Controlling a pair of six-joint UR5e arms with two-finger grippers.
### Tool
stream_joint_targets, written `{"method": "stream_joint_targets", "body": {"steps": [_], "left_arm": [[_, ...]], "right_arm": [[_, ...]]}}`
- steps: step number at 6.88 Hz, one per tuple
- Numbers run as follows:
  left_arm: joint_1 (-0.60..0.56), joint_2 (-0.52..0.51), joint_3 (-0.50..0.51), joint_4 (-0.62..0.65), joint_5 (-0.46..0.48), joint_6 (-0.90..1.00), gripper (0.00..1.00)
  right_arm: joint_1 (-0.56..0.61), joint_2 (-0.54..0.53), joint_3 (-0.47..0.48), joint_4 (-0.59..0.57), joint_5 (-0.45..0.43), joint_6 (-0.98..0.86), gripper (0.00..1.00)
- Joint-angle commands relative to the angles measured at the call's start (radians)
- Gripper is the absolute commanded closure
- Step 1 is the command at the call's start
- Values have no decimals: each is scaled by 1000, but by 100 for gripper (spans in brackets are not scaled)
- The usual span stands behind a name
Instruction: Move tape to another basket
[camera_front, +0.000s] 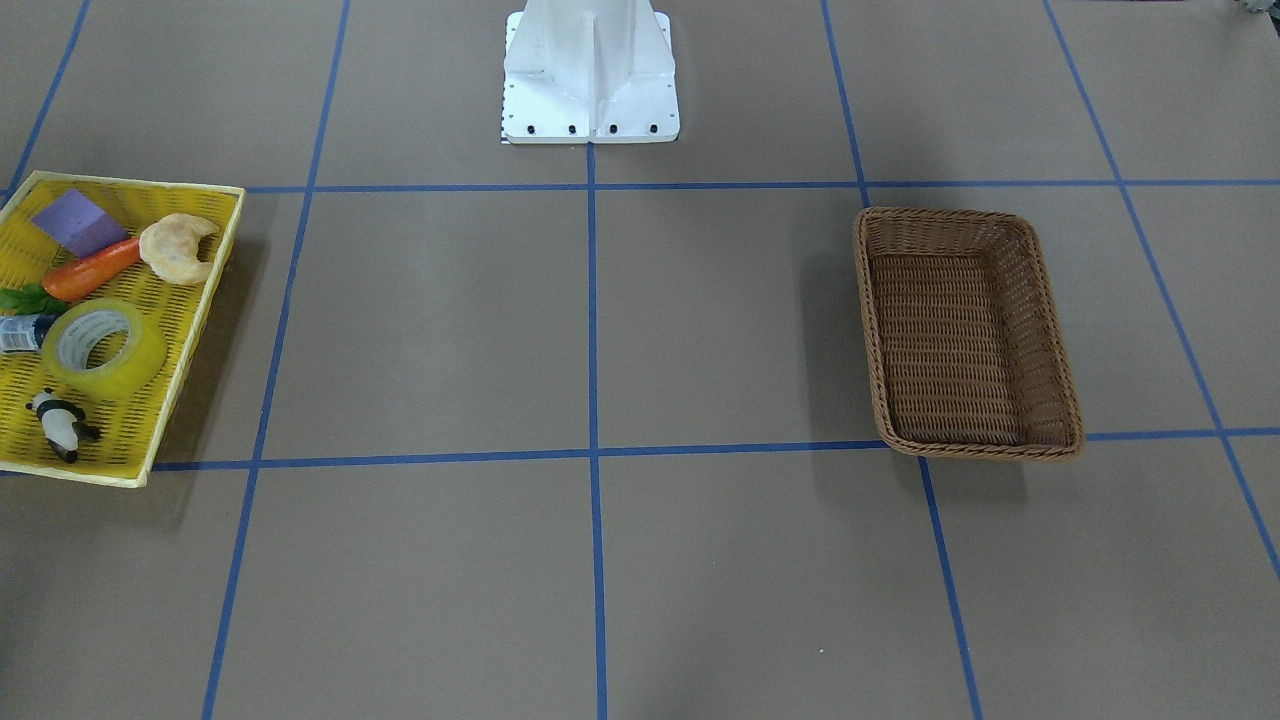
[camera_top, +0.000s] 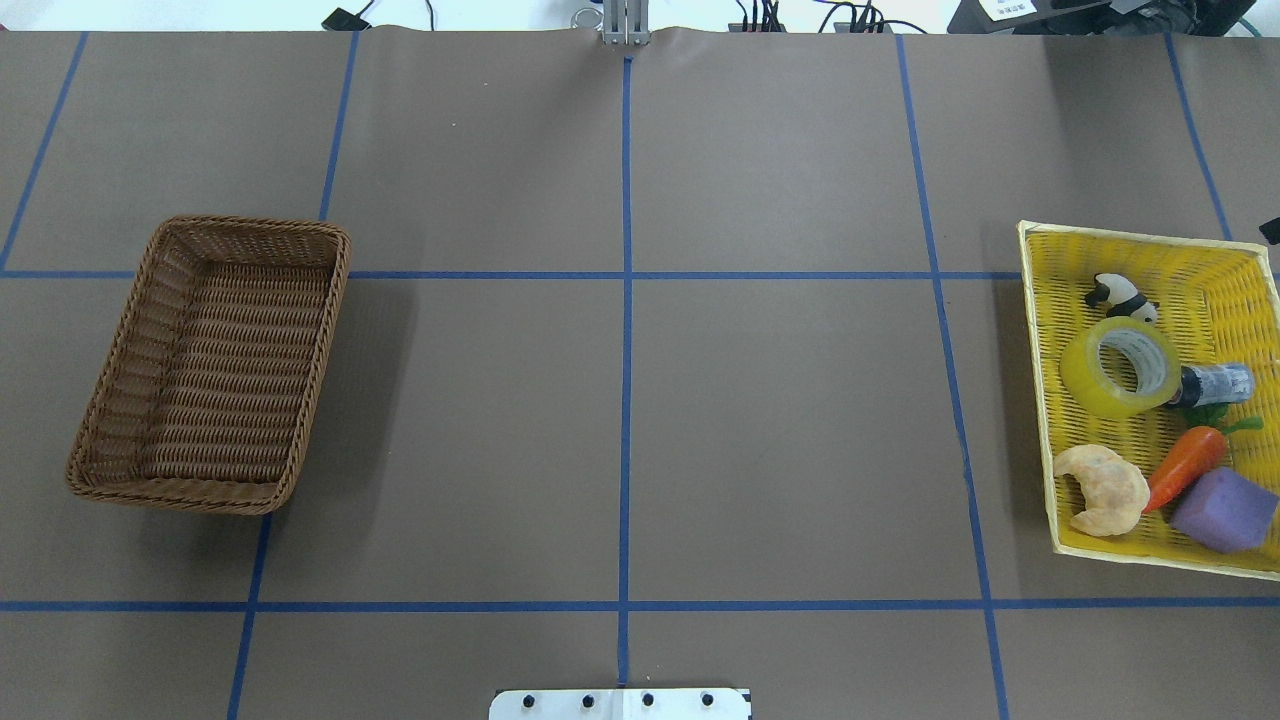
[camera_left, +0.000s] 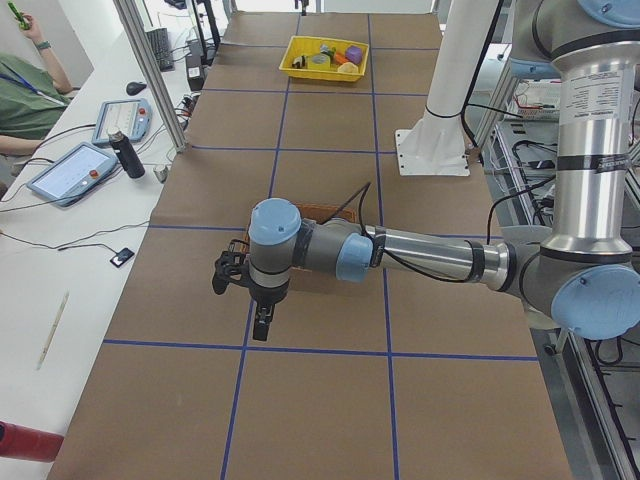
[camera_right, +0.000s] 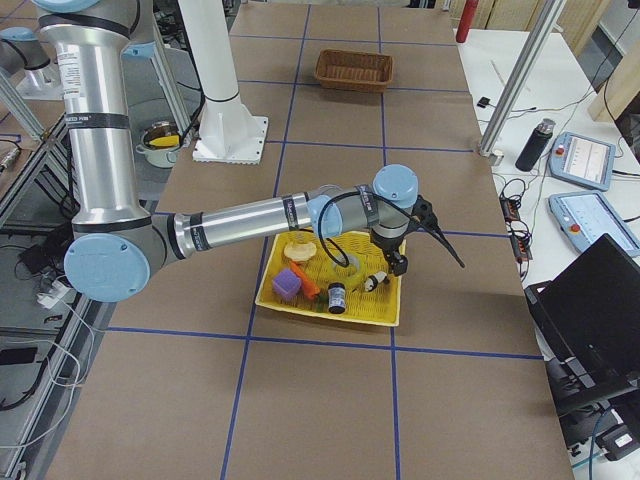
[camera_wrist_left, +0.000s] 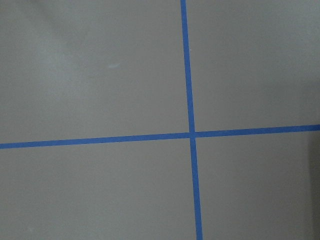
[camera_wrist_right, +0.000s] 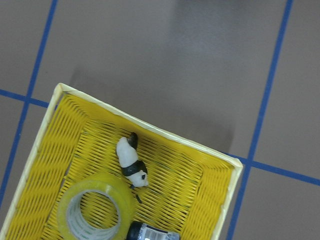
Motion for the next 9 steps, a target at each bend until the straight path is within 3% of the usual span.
{"method": "stream_joint_targets", "body": {"steps": [1,4,7,9], "left_arm": [[1,-2,34,-5,-2,4,1],[1,-3,34,-5,-5,6,1],[1,-9,34,-5,-6,6,1],[1,-9,31,-5,-6,4,1]], "right_arm": [[-89,-35,-14,75,1,-23,0],[-208,-36,-59,77,-61,-32,2],[-243,-21,-126,75,-64,-32,26],[-265,-13,-130,75,-94,-30,27]]}}
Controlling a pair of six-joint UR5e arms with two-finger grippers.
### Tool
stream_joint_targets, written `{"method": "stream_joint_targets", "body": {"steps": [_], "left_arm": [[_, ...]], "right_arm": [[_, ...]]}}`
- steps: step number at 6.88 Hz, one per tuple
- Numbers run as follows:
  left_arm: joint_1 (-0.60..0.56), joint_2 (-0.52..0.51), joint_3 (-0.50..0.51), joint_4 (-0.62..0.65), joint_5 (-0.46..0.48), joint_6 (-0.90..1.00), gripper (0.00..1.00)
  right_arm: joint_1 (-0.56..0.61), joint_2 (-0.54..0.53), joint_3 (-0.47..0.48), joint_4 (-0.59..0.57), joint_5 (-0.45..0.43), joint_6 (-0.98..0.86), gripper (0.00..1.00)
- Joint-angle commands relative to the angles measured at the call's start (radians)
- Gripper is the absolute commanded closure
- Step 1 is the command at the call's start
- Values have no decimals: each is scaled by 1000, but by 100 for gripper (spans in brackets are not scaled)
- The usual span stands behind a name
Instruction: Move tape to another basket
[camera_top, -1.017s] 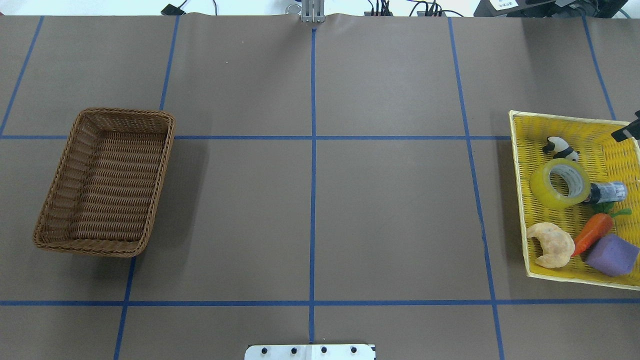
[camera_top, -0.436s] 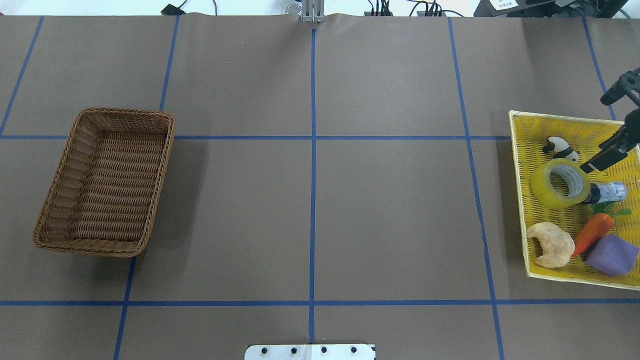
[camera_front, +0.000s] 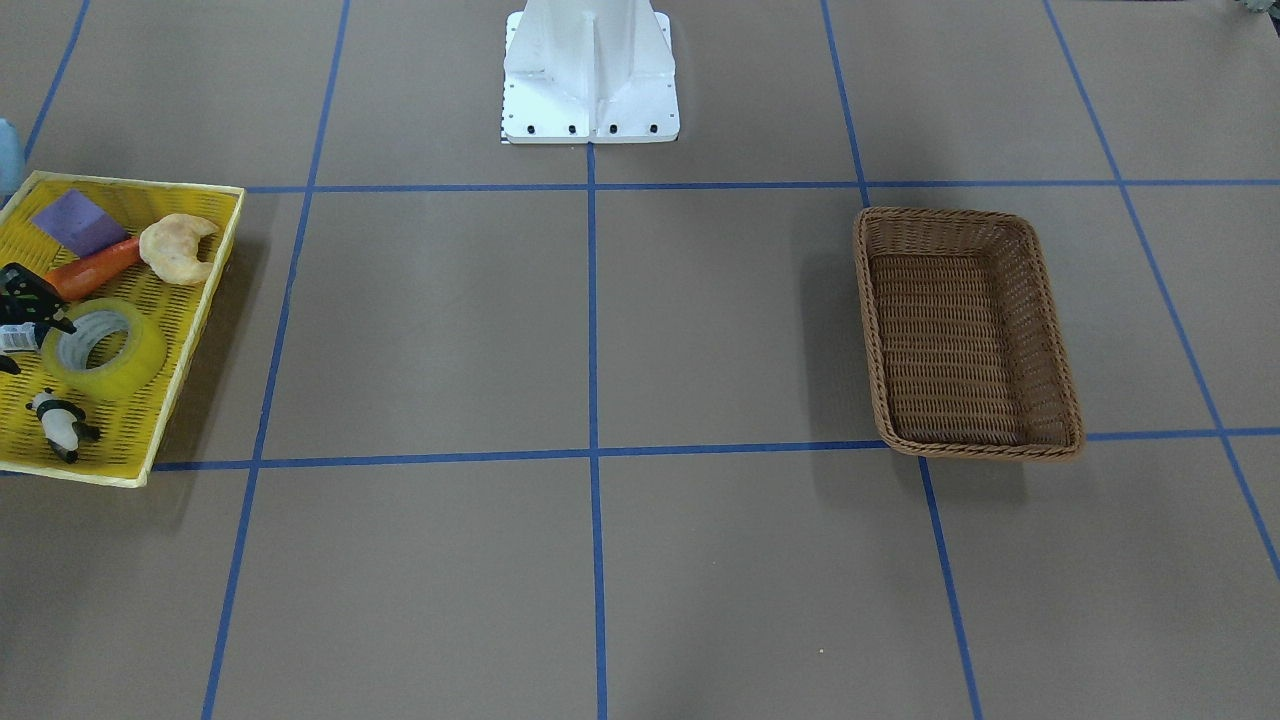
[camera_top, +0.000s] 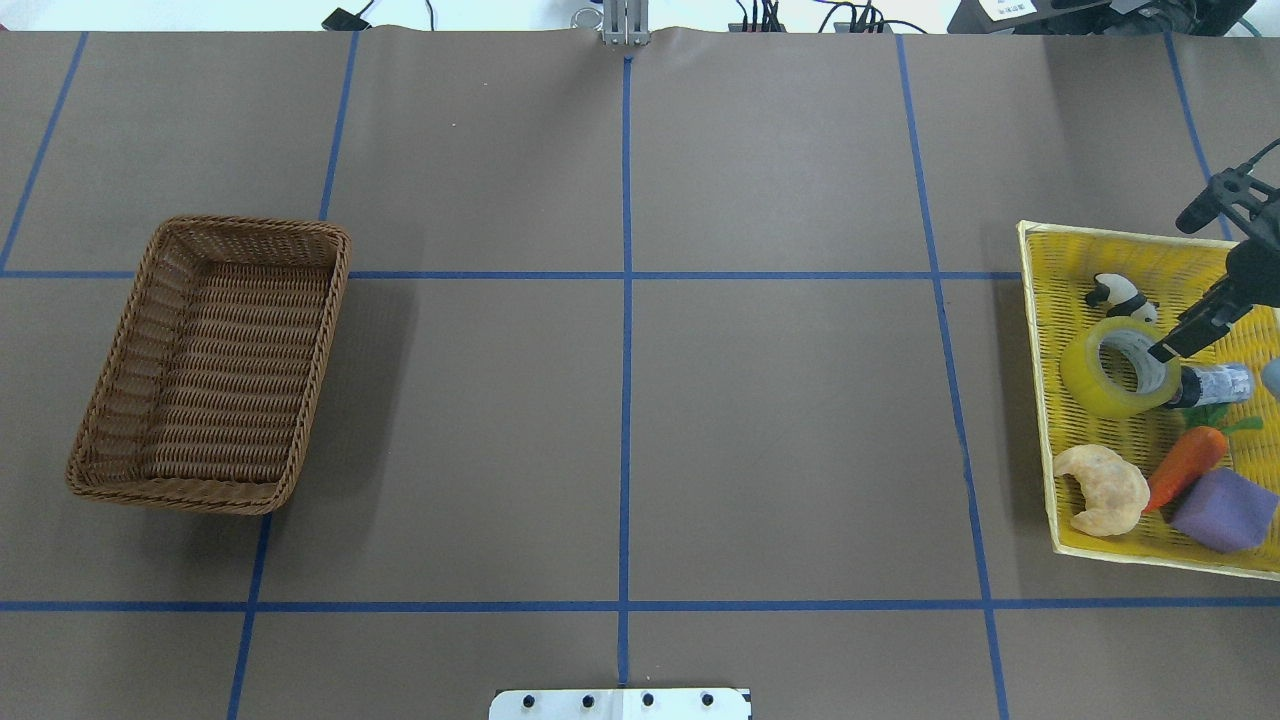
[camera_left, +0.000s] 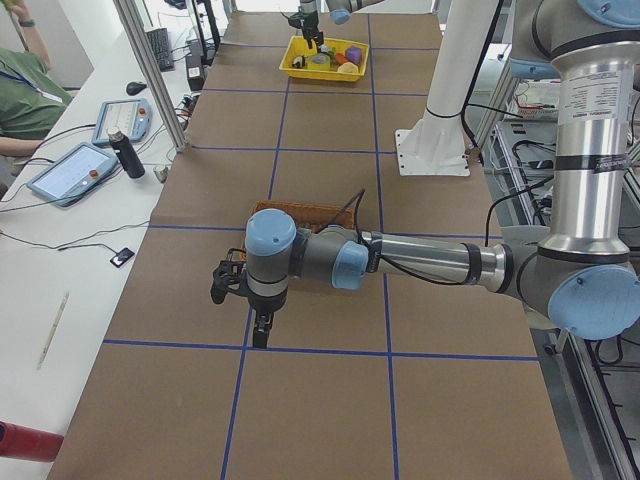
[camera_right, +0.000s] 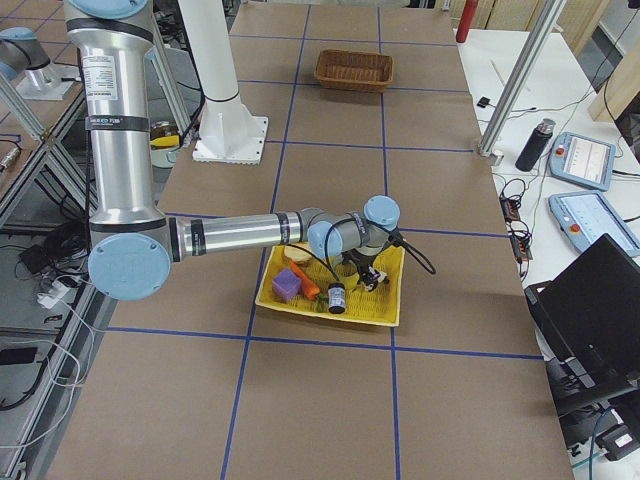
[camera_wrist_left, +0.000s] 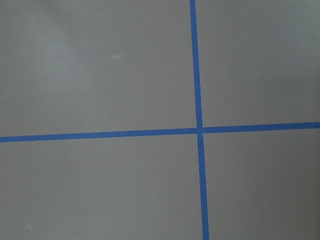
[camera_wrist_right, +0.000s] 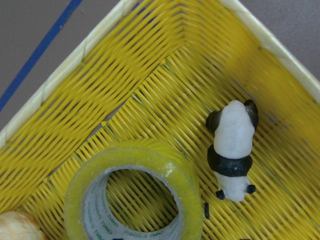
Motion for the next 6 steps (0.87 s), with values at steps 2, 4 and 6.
{"method": "stream_joint_targets", "body": {"steps": [2,4,6], "left_arm": [[0,0,1,2,0,1,1],[0,0,2,2,0,3,1],[0,0,1,2,0,3,1]], "right_arm": [[-21,43,-50,-2,-22,2,27],[-21,75,-94,-2,-20,2,27],[-21,72,-108,-2,-14,5,31]]}}
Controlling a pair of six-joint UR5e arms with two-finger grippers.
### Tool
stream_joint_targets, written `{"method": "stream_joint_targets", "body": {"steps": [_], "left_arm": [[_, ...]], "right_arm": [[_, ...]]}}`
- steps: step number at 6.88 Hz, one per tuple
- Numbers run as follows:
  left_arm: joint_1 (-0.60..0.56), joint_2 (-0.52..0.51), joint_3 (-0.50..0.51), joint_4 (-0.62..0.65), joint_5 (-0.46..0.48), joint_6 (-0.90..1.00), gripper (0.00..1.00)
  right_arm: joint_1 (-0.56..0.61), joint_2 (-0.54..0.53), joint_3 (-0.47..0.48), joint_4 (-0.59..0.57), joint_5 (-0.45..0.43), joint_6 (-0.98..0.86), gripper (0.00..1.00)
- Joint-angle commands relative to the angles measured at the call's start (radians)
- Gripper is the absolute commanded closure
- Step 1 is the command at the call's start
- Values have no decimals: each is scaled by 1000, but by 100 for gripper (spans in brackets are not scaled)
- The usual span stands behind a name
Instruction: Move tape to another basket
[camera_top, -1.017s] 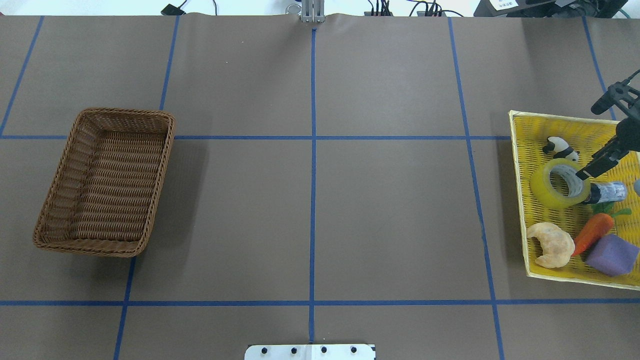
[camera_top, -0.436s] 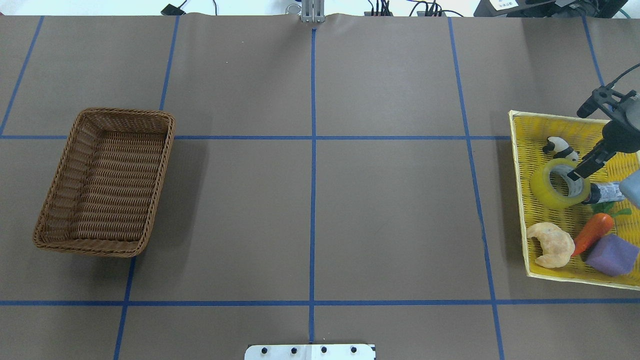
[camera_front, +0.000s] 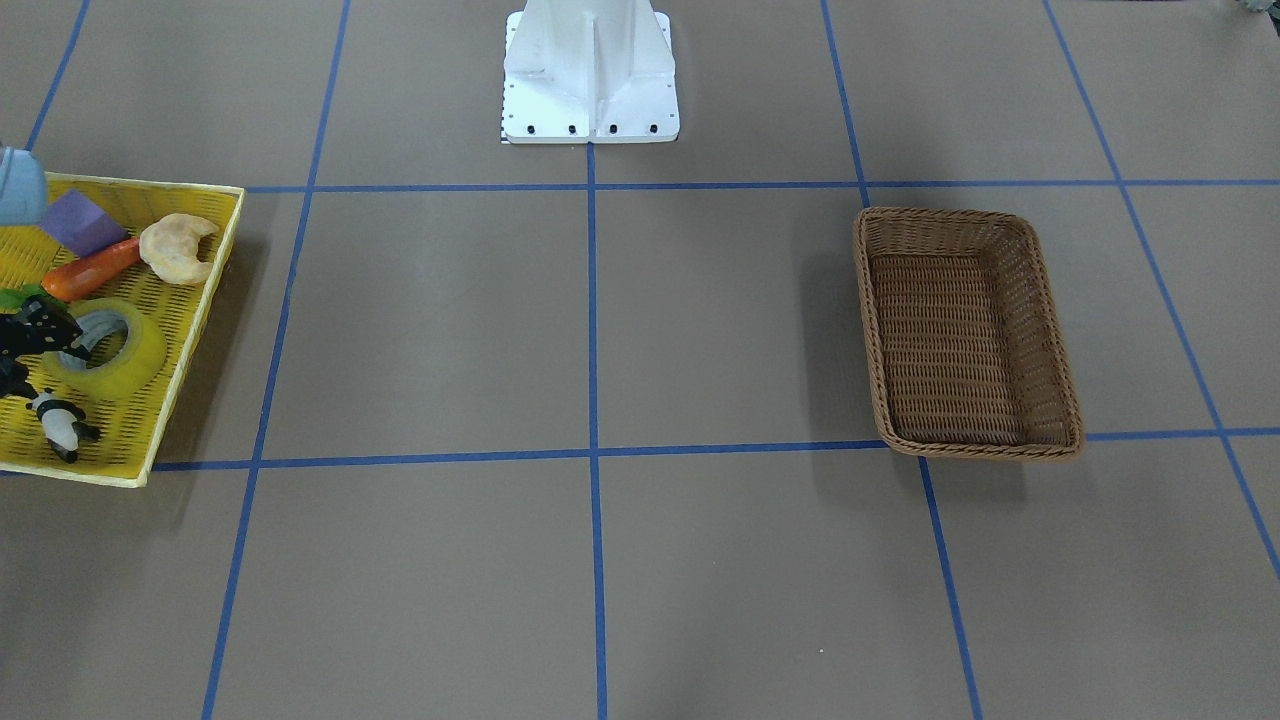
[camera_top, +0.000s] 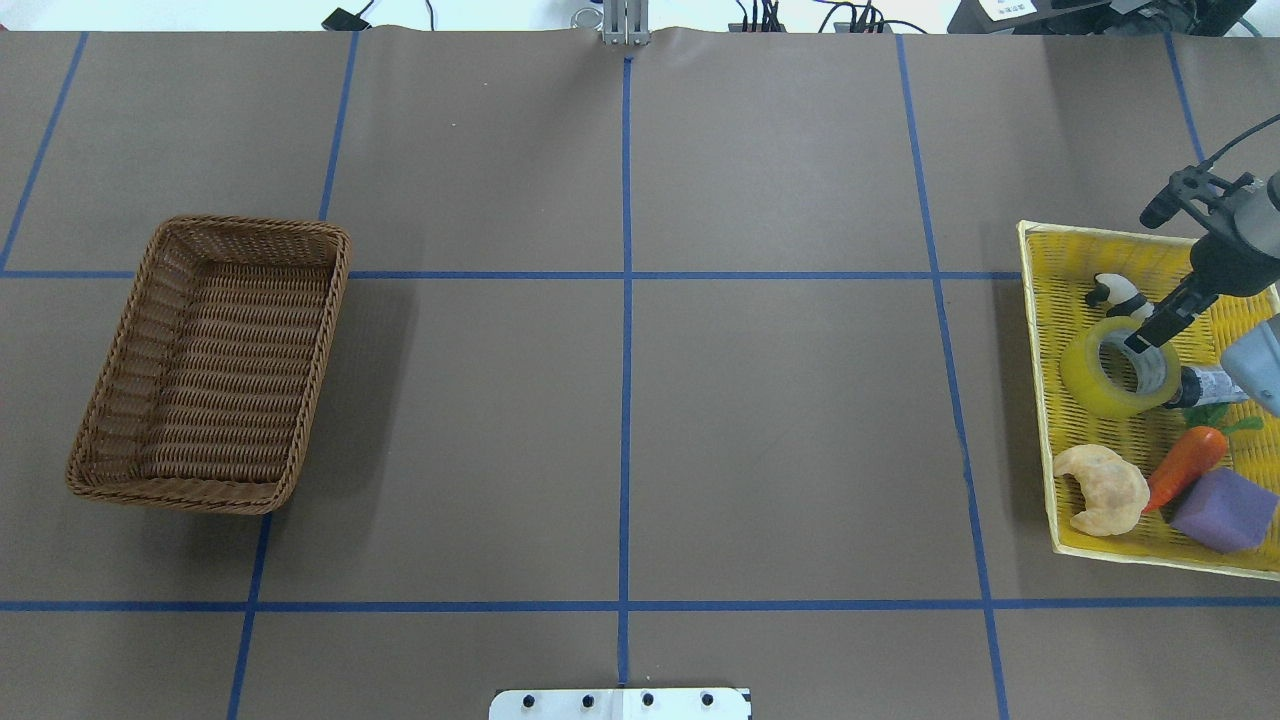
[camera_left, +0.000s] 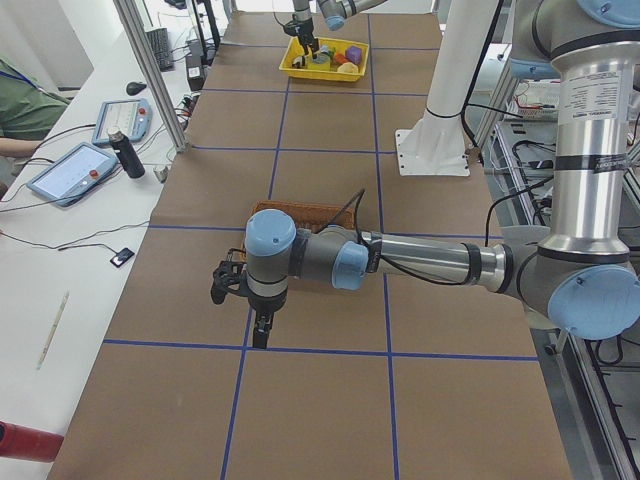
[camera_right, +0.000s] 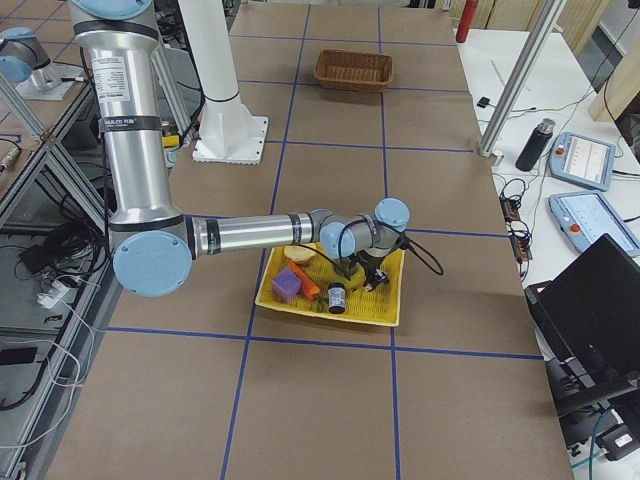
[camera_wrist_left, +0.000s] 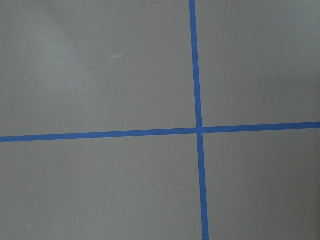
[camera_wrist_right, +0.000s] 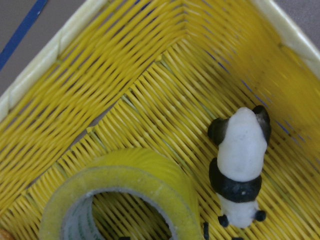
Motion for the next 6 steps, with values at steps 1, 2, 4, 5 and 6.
{"method": "stream_joint_targets", "body": {"steps": [1,2,4,5,6], "left_arm": [[0,0,-1,0,0,-1,1],[0,0,-1,0,0,0,1],[0,0,-1,0,0,0,1],[0,0,-1,-2,0,-1,1],[0,-2,1,-2,2,0,1]], "right_arm": [[0,-3,-14,1,8,3,31],[0,-9,-13,1,9,5,31],[3,-11,1,1,32,11,31],[3,-7,-2,-1,32,11,31],[3,-11,0,-1,32,11,30]]}}
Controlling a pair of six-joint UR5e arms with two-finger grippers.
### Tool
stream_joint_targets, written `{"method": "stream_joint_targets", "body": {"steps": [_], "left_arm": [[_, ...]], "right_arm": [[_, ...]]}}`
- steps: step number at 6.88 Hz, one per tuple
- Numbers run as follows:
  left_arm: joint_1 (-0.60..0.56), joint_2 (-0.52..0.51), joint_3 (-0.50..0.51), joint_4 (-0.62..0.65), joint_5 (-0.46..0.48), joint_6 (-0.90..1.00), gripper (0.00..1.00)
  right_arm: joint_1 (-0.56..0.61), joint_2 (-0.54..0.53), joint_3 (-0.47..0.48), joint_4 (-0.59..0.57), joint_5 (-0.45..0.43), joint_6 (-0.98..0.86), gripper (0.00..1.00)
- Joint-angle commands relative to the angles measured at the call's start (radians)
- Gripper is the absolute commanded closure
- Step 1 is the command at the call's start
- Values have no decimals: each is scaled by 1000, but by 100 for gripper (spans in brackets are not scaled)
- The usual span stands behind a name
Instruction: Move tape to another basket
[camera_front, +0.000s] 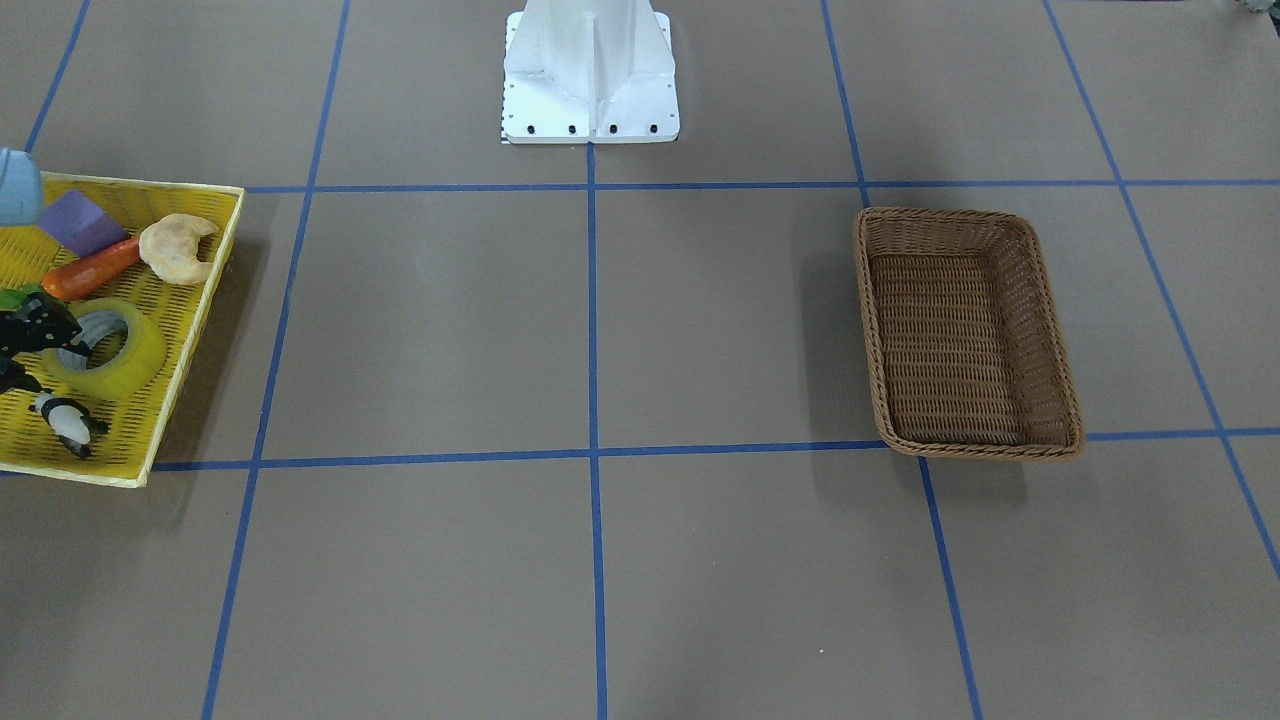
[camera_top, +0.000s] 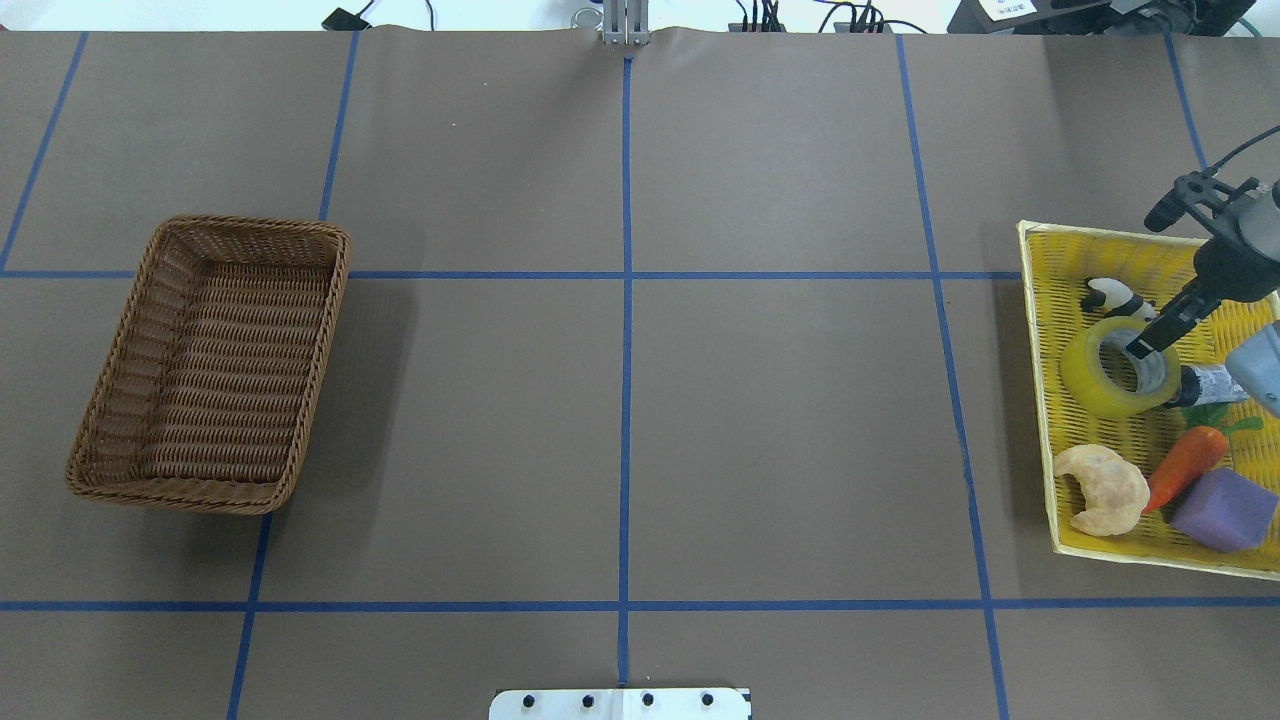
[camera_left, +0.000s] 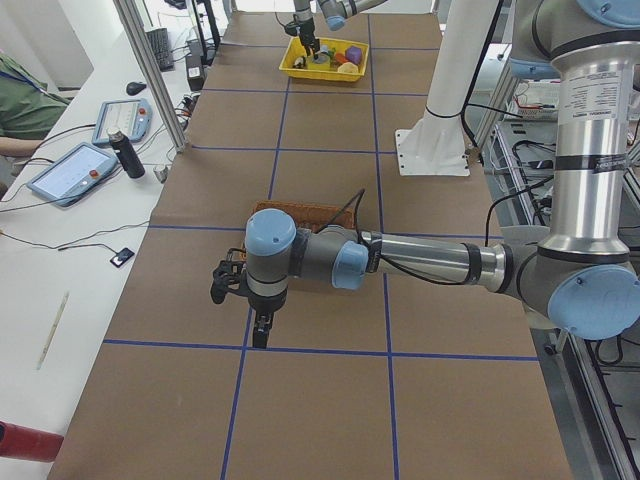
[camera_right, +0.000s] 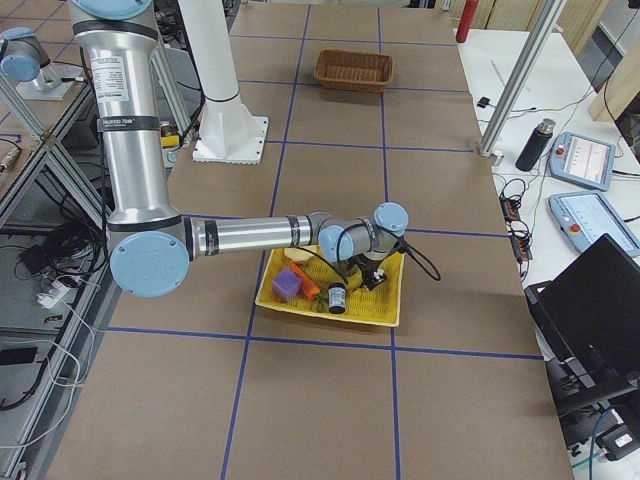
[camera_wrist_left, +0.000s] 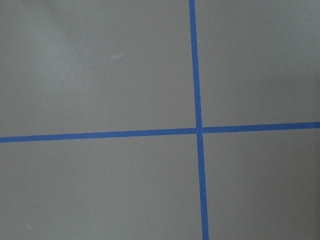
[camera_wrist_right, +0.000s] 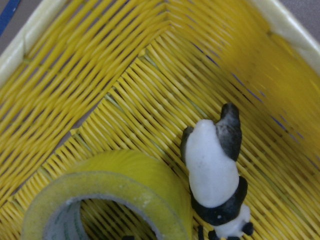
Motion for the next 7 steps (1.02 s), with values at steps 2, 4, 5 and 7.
{"method": "stream_joint_targets", "body": {"steps": [2,4,5,7], "left_arm": [[0,-3,1,-1,1,-2,1],[0,-3,0,-1,1,-2,1],[0,-3,1,-1,1,-1,1],[0,-3,3,1,1,-1,1]], "right_arm": [[0,-12,2,1,2,0,31],[0,-13,-3,1,0,2,52],[0,-13,0,1,0,2,79],[0,-12,19,4,3,2,100]]}}
